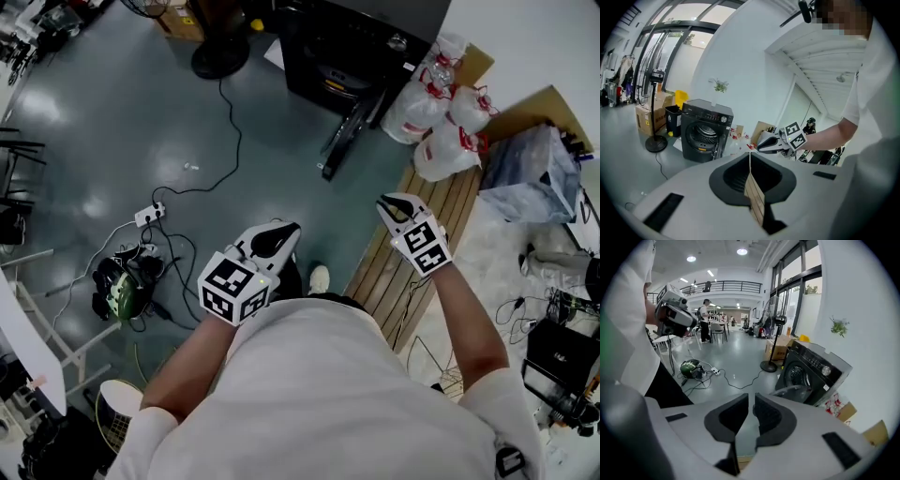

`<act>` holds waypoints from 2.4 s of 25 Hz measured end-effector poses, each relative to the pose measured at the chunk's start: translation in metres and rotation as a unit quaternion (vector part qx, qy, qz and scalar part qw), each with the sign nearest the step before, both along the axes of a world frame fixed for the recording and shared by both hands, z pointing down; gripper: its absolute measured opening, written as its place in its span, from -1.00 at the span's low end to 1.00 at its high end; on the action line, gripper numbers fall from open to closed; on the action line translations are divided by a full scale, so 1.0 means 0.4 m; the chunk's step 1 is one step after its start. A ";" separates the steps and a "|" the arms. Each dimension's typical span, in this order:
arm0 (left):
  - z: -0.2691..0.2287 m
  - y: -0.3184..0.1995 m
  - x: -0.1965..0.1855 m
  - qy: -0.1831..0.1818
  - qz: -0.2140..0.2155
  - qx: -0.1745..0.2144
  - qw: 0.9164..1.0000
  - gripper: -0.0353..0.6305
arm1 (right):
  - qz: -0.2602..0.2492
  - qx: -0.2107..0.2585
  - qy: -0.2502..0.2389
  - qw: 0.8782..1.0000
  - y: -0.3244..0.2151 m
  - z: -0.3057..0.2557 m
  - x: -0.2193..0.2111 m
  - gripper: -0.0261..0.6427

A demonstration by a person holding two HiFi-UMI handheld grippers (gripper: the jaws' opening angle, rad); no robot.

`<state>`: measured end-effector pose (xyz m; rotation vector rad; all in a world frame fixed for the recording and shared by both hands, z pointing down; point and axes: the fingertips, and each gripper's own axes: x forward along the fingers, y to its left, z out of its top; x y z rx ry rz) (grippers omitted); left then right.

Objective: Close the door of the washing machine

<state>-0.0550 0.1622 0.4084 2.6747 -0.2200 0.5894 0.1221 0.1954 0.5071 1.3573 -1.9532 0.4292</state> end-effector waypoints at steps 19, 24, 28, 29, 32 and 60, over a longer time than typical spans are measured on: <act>0.024 -0.403 0.096 0.008 0.047 -0.025 0.999 -0.83 | -0.138 -0.123 0.208 0.961 -0.429 0.189 0.265 -0.61; 0.025 -0.475 0.146 -0.003 0.036 -0.031 0.999 -0.83 | -0.225 -0.153 0.257 0.927 -0.489 0.274 0.346 -0.59; 0.034 -0.492 0.207 -0.018 0.051 -0.036 0.998 -0.83 | -0.289 -0.160 0.278 0.902 -0.527 0.322 0.377 -0.58; 0.036 -0.495 0.226 -0.020 0.057 -0.038 0.997 -0.83 | -0.302 -0.163 0.282 0.896 -0.533 0.333 0.382 -0.57; 0.039 -0.508 0.274 -0.020 0.065 -0.045 0.997 -0.83 | -0.340 -0.168 0.292 0.878 -0.545 0.365 0.387 -0.57; 0.035 -0.627 0.346 -0.028 0.021 -0.060 0.998 -0.83 | -0.505 -0.179 0.306 0.787 -0.586 0.453 0.355 -0.63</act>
